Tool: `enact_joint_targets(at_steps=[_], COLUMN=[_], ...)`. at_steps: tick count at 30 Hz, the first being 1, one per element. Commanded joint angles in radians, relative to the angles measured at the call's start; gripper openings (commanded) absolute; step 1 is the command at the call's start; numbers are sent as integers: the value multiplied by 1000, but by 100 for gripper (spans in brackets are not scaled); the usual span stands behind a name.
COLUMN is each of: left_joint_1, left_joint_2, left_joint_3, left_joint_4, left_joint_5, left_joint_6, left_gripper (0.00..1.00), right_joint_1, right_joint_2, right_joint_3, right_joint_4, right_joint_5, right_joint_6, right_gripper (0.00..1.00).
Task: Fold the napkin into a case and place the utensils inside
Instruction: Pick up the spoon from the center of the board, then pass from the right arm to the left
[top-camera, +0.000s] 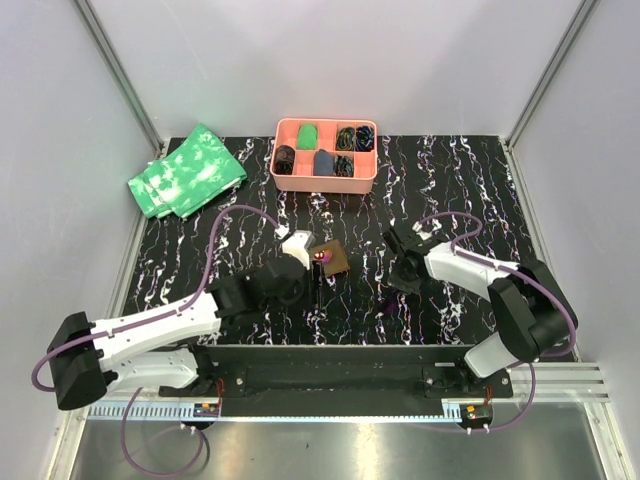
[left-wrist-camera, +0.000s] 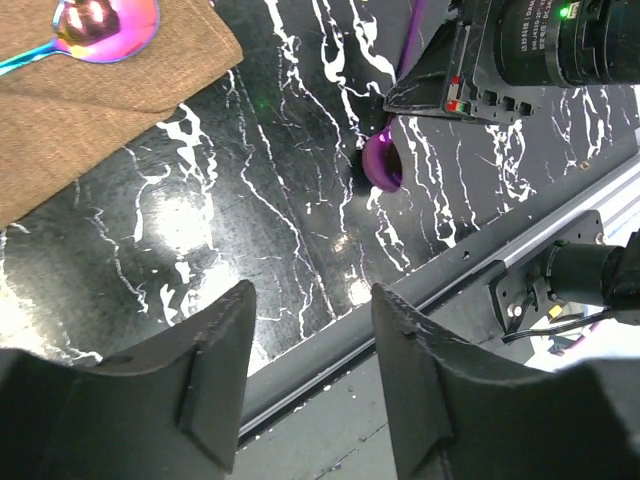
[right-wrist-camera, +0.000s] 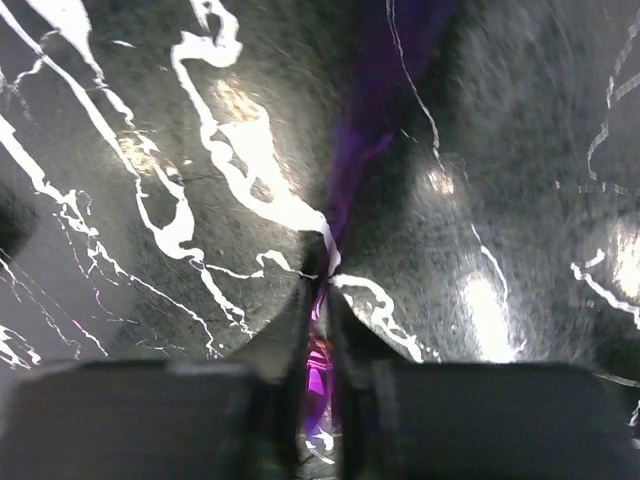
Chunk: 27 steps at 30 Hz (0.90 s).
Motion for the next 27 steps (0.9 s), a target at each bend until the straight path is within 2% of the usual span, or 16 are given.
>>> enact_joint_targets(at_steps=[1,5,7,8,10,11,12,15,17,20,27], left_joint_1=[32,134,203,236,340,375,441,532,550,572,576], left_joint_2=[-39,-71,-82,-83,-79,-77,-68,-1,61,131,194], left_joint_3=[64,49,44,47,47,44,44,85,127,177,200], left_joint_4=[-25,-10,2,2,14,33,51,89,86,79,137], left_joint_5=[-10,136,237,278,414,471,593,790,844,924,955], left_joint_6=[32,43,55,63,60,58,55,60,78,90,55], left_gripper=[56,58,60,61,63,67,71,75,76,76,76], right_joint_1=[13,13,15,23,38,39,39,43,53,73,87], right_joint_2=[56,-4,-42,-88,-134,-177,-199,-248,-263,-265,-254], right_joint_3=[-17,41,63,79,96,107,112,141,170,211,264], right_joint_4=[29,28,55,77,103,108,112,95,80,42,-17], right_joint_5=[80,79,10,-31,-111,-149,-230,-361,-466,-547,-679], right_joint_6=[-116,-291,-374,-495,-605,-712,-765,-943,-1044,-1142,-1230], right_gripper=[2,0,0,0,0,0,0,0,0,0,0])
